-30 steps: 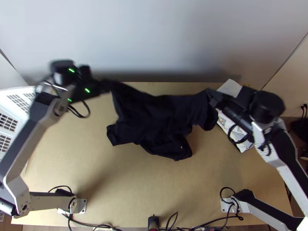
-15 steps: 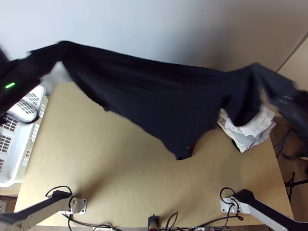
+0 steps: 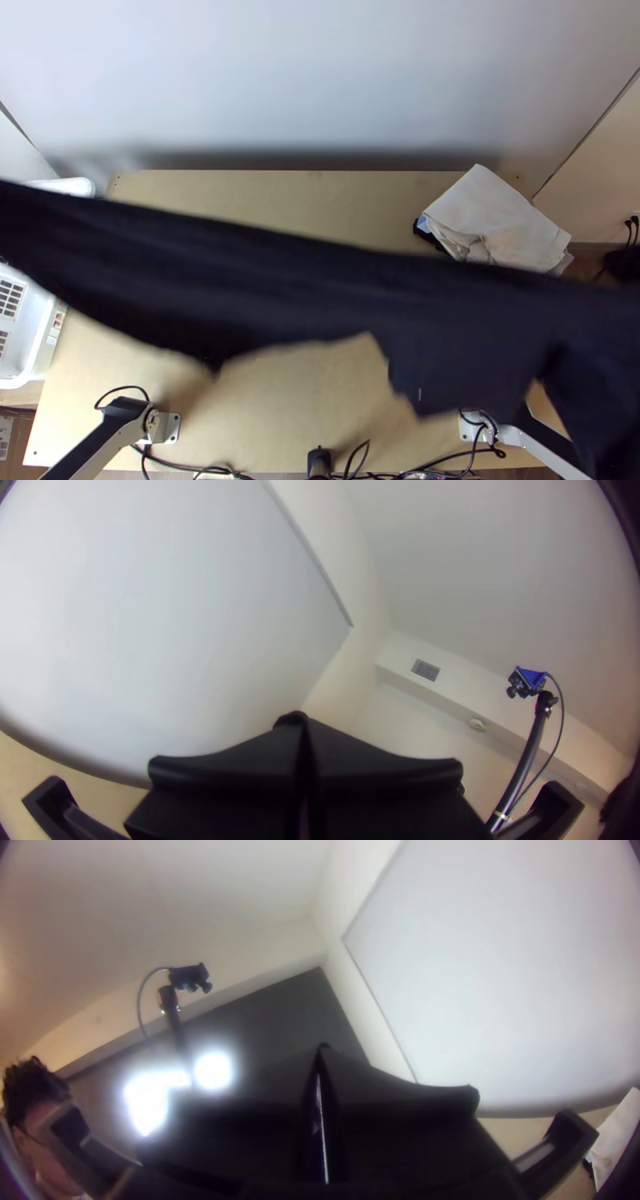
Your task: Fold the t-shirt
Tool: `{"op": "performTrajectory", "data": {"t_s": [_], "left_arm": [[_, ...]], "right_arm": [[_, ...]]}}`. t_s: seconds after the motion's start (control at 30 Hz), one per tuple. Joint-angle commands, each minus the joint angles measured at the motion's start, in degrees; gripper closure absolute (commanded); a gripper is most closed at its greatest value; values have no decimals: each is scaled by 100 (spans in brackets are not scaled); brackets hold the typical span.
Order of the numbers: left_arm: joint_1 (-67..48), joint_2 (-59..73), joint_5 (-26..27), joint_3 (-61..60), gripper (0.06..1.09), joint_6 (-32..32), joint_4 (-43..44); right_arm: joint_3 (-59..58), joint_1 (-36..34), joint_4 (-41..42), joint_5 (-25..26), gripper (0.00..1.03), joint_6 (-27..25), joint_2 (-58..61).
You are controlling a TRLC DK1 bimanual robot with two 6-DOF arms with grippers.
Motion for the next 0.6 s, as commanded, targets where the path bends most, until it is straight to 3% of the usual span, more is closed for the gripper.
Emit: {"op": "performTrajectory", "data": {"t_s": [0.0, 0.1, 0.23, 0.3, 0.43, 0.57], "left_arm": [[32, -202, 219, 107, 105, -180, -207], [32, -273, 412, -456, 105, -224, -233], [23, -747, 685, -2882, 105, -198, -233], [15, -791, 685, -4042, 105, 224, -136], [59, -132, 676, -5729, 105, 505, 918], [155, 1476, 553, -6116, 105, 593, 2281]], "right_arm": [[248, -4, -44, -788, 100, 427, 1], [-587, 14, -53, -1052, 100, 383, -245], [-3496, 14, 632, -1016, 100, 339, -1142], [-4929, -48, 1142, -911, 100, 330, -1502], [-7170, -487, 2074, -920, 100, 110, -1643], [-8348, -900, 3577, -841, 100, 128, -1098]]}}
